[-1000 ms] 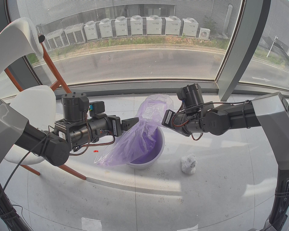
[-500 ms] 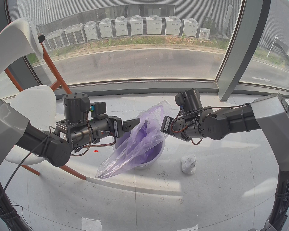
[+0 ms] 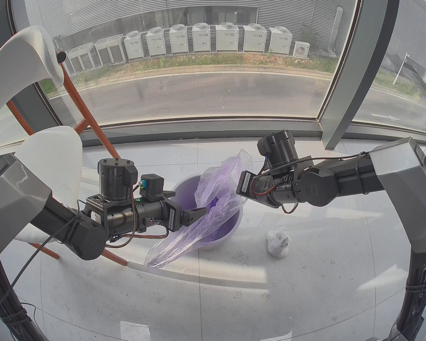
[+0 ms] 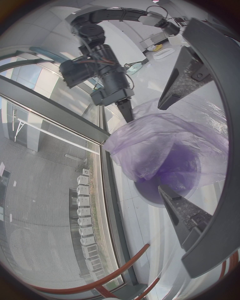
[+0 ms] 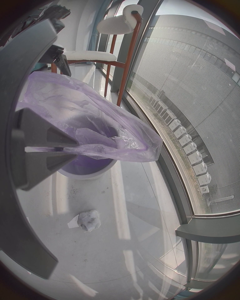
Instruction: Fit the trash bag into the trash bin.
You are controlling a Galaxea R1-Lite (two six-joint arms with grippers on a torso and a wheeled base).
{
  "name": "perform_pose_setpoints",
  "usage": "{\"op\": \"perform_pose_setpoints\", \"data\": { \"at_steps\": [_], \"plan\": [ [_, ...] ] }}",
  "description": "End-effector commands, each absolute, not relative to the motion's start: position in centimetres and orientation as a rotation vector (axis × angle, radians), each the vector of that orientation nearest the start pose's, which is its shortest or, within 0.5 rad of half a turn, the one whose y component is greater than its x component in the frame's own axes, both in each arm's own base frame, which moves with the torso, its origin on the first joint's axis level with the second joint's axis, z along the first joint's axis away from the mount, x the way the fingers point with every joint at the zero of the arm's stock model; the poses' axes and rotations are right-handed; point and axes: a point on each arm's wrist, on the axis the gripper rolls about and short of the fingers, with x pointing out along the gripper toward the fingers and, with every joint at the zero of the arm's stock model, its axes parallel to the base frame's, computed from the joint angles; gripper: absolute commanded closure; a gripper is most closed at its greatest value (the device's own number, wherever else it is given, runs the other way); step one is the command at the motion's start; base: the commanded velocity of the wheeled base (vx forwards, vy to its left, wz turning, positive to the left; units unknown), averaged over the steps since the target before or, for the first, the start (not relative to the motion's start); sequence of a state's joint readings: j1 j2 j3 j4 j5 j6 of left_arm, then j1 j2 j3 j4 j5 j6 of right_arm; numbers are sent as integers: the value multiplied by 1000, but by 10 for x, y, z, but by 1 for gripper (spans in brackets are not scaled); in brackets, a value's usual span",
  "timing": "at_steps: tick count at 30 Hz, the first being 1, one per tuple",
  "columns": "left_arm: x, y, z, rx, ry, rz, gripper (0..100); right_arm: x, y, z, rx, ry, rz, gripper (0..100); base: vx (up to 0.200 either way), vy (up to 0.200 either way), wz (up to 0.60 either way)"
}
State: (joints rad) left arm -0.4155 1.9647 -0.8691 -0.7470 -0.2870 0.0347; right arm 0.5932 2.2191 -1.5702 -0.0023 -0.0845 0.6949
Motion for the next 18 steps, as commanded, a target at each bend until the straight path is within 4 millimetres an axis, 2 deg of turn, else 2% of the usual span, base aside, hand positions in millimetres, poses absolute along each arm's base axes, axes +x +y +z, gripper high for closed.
{"op": "perform_pose_setpoints", "data": {
  "at_steps": [1,6,7,14,18],
  "plan": [
    [328,-150,107,68,381,-700,0,372,249,132,442,750,255,100,0,0,0],
    [339,-154,95,67,403,-694,0,369,252,136,443,744,268,100,0,0,0],
    [341,-154,93,68,405,-694,100,368,252,137,443,744,268,100,0,0,0],
    [362,-157,93,50,377,-677,100,361,247,147,416,730,285,100,0,0,0],
    [375,-151,105,2,338,-641,100,359,236,145,334,736,302,100,0,0,0]
  ]
}}
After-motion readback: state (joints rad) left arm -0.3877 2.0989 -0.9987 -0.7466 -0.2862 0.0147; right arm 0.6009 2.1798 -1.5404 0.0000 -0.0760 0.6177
